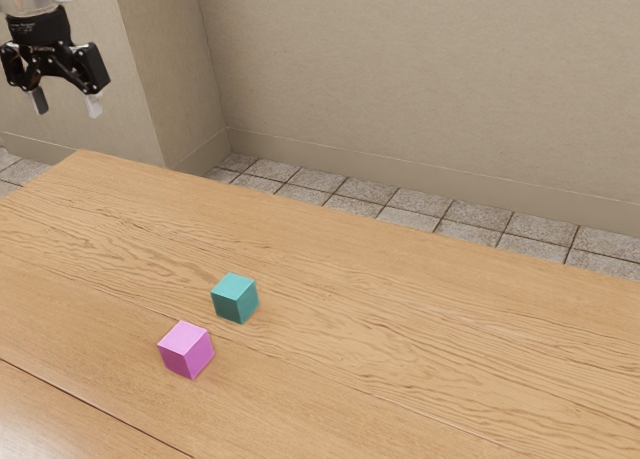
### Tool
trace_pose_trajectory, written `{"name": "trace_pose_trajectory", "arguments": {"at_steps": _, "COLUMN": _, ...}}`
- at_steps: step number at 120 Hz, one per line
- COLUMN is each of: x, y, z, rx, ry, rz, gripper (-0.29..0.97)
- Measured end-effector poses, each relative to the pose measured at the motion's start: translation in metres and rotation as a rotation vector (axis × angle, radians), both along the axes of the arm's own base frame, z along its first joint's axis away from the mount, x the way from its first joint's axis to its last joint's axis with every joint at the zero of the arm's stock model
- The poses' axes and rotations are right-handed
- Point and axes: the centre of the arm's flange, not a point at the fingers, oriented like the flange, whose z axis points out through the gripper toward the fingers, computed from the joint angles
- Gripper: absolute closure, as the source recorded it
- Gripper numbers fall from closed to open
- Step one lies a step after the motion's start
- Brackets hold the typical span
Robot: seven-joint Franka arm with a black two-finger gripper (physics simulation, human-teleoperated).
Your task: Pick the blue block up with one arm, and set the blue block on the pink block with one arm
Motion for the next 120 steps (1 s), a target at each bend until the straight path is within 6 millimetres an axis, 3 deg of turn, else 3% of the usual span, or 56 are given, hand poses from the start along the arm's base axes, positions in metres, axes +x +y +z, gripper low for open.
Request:
{"name": "trace_pose_trajectory", "arguments": {"at_steps": 17, "x": -0.003, "y": 0.003, "z": 0.005, "rx": 0.001, "ry": -0.006, "rz": 0.005, "gripper": 0.0}}
{"name": "trace_pose_trajectory", "arguments": {"at_steps": 25, "x": -0.033, "y": -0.016, "z": 0.109, "rx": 0.053, "ry": -0.2, "rz": -0.013, "gripper": 0.0}}
{"name": "trace_pose_trajectory", "arguments": {"at_steps": 29, "x": -0.03, "y": -0.048, "z": 0.113, "rx": 0.05, "ry": -0.201, "rz": -0.071, "gripper": 0.0}}
{"name": "trace_pose_trajectory", "arguments": {"at_steps": 33, "x": -0.016, "y": -0.086, "z": 0.089, "rx": 0.036, "ry": -0.155, "rz": -0.147, "gripper": 0.0}}
{"name": "trace_pose_trajectory", "arguments": {"at_steps": 38, "x": 0.004, "y": -0.125, "z": 0.031, "rx": 0.02, "ry": -0.061, "rz": -0.224, "gripper": 0.0}}
{"name": "trace_pose_trajectory", "arguments": {"at_steps": 42, "x": 0.017, "y": -0.143, "z": -0.015, "rx": 0.012, "ry": -0.002, "rz": -0.258, "gripper": 0.0}}
{"name": "trace_pose_trajectory", "arguments": {"at_steps": 54, "x": 0.072, "y": -0.16, "z": -0.144, "rx": -0.014, "ry": 0.112, "rz": -0.288, "gripper": 0.0}}
{"name": "trace_pose_trajectory", "arguments": {"at_steps": 63, "x": 0.102, "y": -0.152, "z": -0.208, "rx": -0.026, "ry": 0.128, "rz": -0.271, "gripper": 0.0}}
{"name": "trace_pose_trajectory", "arguments": {"at_steps": 72, "x": 0.118, "y": -0.138, "z": -0.236, "rx": -0.032, "ry": 0.105, "rz": -0.245, "gripper": 0.0}}
{"name": "trace_pose_trajectory", "arguments": {"at_steps": 81, "x": 0.127, "y": -0.138, "z": -0.248, "rx": -0.036, "ry": 0.075, "rz": -0.241, "gripper": 0.0}}
{"name": "trace_pose_trajectory", "arguments": {"at_steps": 93, "x": 0.142, "y": -0.139, "z": -0.29, "rx": -0.08, "ry": 0.051, "rz": -0.219, "gripper": 0.0}}
{"name": "trace_pose_trajectory", "arguments": {"at_steps": 107, "x": 0.152, "y": -0.122, "z": -0.307, "rx": -0.091, "ry": -0.007, "rz": -0.178, "gripper": 0.0}}
{"name": "trace_pose_trajectory", "arguments": {"at_steps": 120, "x": 0.158, "y": -0.103, "z": -0.336, "rx": -0.085, "ry": -0.027, "rz": -0.148, "gripper": 0.0}}
